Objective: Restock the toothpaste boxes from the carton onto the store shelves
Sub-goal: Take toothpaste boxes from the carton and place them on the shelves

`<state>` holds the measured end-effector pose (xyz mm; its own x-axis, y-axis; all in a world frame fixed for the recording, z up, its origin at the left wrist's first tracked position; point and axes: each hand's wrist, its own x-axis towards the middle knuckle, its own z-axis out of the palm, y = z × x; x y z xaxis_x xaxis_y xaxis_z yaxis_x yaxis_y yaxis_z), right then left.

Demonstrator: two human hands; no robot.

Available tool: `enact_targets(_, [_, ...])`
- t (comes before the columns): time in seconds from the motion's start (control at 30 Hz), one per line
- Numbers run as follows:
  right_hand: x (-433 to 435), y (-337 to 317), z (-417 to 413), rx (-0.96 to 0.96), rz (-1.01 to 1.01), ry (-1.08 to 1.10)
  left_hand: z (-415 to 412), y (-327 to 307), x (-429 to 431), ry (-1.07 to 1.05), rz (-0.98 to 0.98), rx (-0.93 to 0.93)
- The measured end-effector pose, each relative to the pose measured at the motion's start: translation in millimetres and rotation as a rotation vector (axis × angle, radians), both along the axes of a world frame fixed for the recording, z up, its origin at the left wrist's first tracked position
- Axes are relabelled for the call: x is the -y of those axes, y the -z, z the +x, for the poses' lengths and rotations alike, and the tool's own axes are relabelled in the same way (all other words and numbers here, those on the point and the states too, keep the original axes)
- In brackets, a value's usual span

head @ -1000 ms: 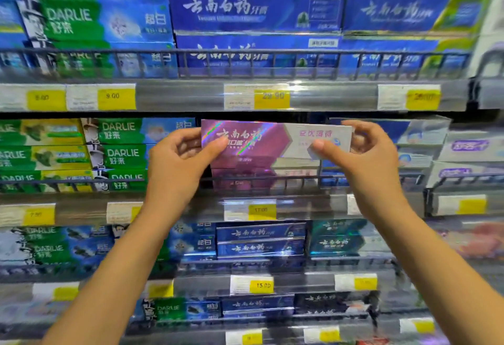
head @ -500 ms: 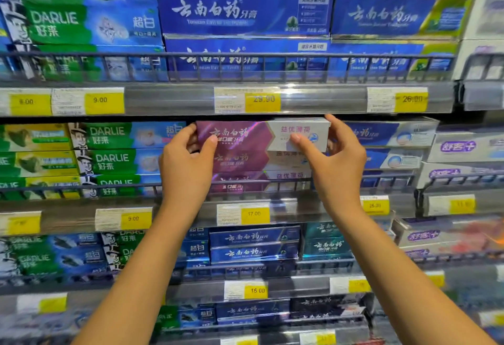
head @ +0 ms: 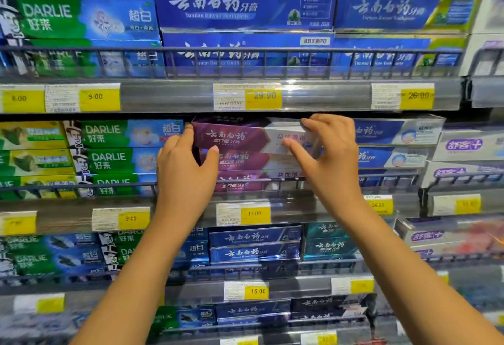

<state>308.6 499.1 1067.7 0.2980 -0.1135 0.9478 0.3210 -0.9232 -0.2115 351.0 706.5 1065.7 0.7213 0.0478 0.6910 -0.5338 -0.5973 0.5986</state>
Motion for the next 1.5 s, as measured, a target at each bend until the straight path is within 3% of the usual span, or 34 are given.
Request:
enact_targets(0.27, [22, -10, 2, -0.048, -0.381, 0.042, -2, -5, -4, -0.020, 0.074, 0.046])
enact_targets(0.4, [25, -8, 1, -0.201, -0.519, 0.007, 1, -7, -8, -0.031, 0.259, 0.136])
enact_targets(0.6, [28, -15, 7, -0.283, -0.462, -0.135, 11, -12, -21, -0.029, 0.414, 0.209])
enact_targets(0.83, [31, -27, 14, -0.314, -0.509, -0.033, 16, -20, -24, -0.085, 0.450, 0.312])
enact_targets(1.07, [27, -38, 11, -0.295, -0.634, 0.167, 24, -19, -22, -0.182, 0.512, 0.187])
enact_targets(1.3, [36, -48, 15, -0.366, -0.672, 0.155, 27, -37, -24, -0.140, 0.745, 0.021])
enact_targets(1.5, [36, -51, 16, -0.370, -0.665, 0.106, 31, -48, -26, -0.167, 0.960, 0.026])
